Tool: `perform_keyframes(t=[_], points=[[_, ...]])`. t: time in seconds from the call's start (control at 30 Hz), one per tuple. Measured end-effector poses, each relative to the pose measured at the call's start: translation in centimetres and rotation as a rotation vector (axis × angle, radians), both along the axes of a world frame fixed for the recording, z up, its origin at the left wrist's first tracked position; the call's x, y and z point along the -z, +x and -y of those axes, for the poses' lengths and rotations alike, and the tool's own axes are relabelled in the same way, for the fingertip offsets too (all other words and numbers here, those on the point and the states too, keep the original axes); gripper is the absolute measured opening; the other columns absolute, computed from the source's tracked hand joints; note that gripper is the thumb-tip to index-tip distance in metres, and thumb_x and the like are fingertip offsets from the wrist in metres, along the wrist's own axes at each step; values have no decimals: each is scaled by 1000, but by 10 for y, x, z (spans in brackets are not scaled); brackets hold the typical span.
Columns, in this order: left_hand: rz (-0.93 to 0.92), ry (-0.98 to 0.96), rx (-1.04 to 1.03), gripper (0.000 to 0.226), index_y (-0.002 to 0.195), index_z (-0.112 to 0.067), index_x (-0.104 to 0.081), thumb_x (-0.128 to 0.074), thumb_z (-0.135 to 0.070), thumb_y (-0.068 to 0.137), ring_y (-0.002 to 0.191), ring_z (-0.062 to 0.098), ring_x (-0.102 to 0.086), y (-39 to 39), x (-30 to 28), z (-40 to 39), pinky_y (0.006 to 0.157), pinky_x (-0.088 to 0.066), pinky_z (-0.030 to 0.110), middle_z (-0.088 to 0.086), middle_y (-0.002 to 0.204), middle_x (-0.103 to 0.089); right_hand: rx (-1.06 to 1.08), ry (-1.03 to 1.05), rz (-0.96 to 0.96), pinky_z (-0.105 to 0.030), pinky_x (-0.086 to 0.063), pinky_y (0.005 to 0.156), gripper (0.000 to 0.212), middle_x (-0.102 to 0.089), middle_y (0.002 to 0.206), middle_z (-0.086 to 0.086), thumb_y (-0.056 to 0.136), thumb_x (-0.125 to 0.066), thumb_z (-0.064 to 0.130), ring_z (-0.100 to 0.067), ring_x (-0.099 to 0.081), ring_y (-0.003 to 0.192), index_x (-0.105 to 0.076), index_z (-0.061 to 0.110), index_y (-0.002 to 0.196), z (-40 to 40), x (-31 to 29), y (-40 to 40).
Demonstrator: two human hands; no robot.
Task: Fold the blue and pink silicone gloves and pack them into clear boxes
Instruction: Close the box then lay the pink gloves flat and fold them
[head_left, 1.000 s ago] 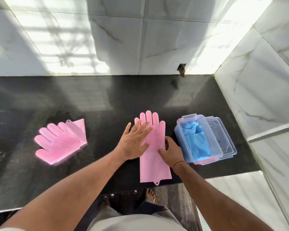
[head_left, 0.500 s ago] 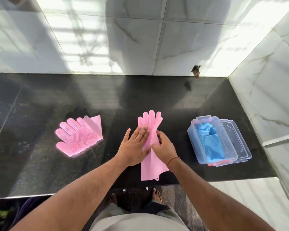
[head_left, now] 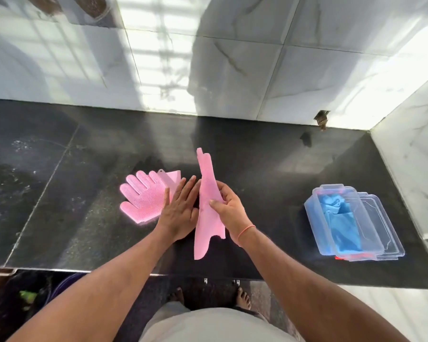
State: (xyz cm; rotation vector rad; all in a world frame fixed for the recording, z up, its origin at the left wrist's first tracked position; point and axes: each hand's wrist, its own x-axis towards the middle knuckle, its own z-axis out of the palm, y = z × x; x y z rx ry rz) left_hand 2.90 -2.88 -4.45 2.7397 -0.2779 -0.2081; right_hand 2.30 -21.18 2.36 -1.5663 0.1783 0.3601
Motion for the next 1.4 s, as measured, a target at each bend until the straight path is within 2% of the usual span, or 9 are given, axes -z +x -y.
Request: perform_keyframes(t=[0.1,0.33,0.43,0.57,0.77,0.87,1.07,1.2,1.4], points=[[-40,-26,23,77,174,-40,5,-25,-36,103,169,11,14,9,-6,-8,136,6,55,-18,182,12,114,11,-53,-41,-60,104,44,-76,123,5,100,-57,3,-21,-72,116,-67,40,123,-4,4,-2],[-167,111,231,68,174,-39,5,-19,-50,112,170,22,13,10,1,20,134,13,61,-12,182,18,254,-330,-256,-41,-63,90,32,-73,112,1,96,-59,8,-19,-71,101,-62,28,121,23,40,-30],[-105,201,211,74,174,-33,9,-17,-60,111,169,27,18,2,6,33,132,15,63,-6,181,24,236,-425,-321,-50,-69,76,46,-70,101,2,91,-63,9,-20,-71,90,-60,29,132,39,44,-36],[-57,228,156,75,173,-30,16,-13,-62,112,169,27,20,-11,12,43,133,14,63,-2,181,27,210,-480,-280,-45,-69,62,62,-69,99,-5,91,-68,5,-27,-74,97,-56,27,147,53,43,-38],[-26,223,85,80,171,-25,22,-13,-64,111,167,26,24,-30,18,46,131,22,56,0,179,31,165,-590,-186,-43,-62,94,62,-70,93,2,93,-67,-1,-22,-70,96,-57,20,151,61,45,-37],[-36,206,50,80,171,-24,24,-14,-63,112,166,25,28,-35,19,50,131,21,55,1,178,35,136,-659,-146,-29,-54,91,61,-70,90,5,94,-63,-4,-14,-66,91,-58,19,150,62,44,-36],[-65,189,66,80,170,-25,26,-13,-64,112,165,24,31,-32,16,47,131,22,57,-2,177,36,22,-839,-41,-35,-55,89,56,-63,100,7,89,-66,4,-16,-61,89,-62,21,142,58,38,-39],[-36,180,41,77,174,-27,13,-20,-59,113,169,23,18,-23,4,26,134,14,61,-4,184,16,-88,-917,141,-36,-53,102,58,-53,112,6,91,-71,10,-18,-53,103,-58,18,147,48,29,-40],[-8,91,-343,84,173,-26,-10,-55,-43,104,165,28,-15,-3,-20,-54,131,-9,69,-6,180,-10,-223,-859,272,-38,-52,108,45,-64,125,0,96,-69,16,-17,-58,109,-64,17,141,0,19,-15]])
